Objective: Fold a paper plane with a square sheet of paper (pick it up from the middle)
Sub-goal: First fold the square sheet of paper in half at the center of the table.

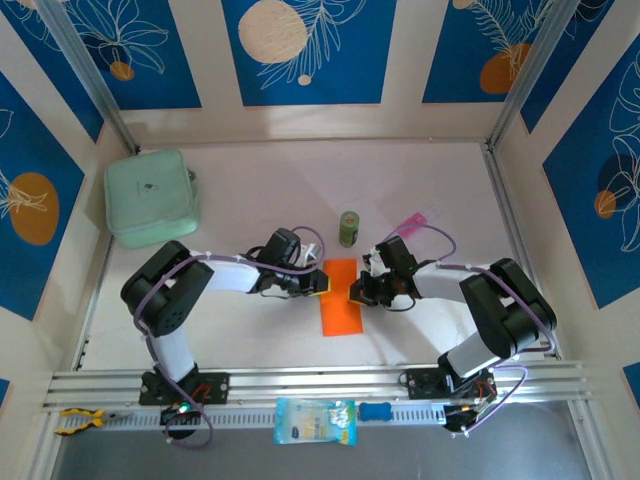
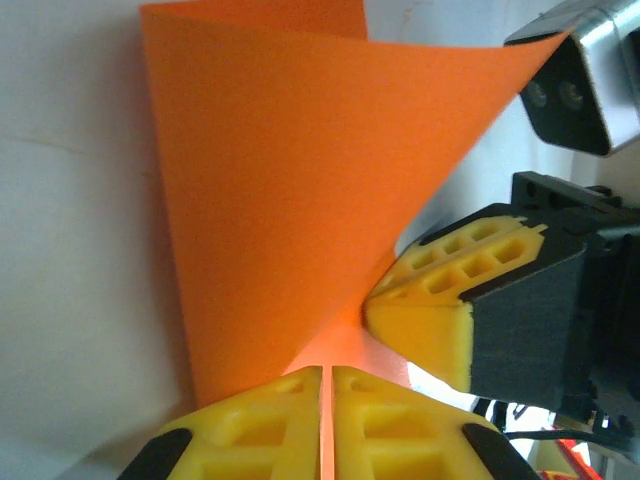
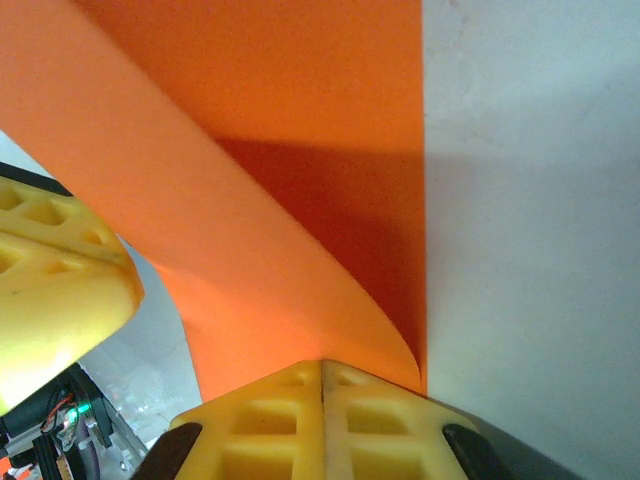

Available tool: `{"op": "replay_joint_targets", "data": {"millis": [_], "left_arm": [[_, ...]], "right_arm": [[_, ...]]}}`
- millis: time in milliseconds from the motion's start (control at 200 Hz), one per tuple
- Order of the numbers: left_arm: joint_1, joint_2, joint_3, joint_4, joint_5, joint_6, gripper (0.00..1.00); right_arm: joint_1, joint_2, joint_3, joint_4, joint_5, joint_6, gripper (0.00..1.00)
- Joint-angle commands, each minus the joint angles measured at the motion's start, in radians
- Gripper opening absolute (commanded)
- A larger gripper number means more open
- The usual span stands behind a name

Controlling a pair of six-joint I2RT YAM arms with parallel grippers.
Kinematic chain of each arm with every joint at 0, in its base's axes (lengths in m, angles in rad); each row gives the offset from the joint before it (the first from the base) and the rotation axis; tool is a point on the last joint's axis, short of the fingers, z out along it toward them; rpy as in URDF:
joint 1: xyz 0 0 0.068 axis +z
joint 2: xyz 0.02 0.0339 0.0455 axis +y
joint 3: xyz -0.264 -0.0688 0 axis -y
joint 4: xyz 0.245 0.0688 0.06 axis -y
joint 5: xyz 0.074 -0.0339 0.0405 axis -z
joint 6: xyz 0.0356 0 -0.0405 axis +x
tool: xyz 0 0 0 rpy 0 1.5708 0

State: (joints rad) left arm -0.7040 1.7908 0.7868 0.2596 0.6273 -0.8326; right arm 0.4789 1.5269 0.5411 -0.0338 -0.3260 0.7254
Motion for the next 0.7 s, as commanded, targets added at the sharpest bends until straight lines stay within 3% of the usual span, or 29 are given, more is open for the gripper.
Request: {"op": "replay_joint_targets", "data": {"millis": [0,350,695], "left_arm": [[0.007,0.016,0.019,0.060,0.054,-0.007,0.11],[0.006,0.085,0.042,-0.132,-0.073,0.081,0.09],[0.009,0.032,0.084,-0.206,-0.077,0.116,0.10]], "right_arm": [[0.006,0.037,-0.029,-0.125,0.070,-0.006,0.00],[0.009,0.042,-0.027,-0.125,0.072,-0.007,0.00],[0.010,0.038,-0.027,-0.125,0.072,-0.007,0.00]]}}
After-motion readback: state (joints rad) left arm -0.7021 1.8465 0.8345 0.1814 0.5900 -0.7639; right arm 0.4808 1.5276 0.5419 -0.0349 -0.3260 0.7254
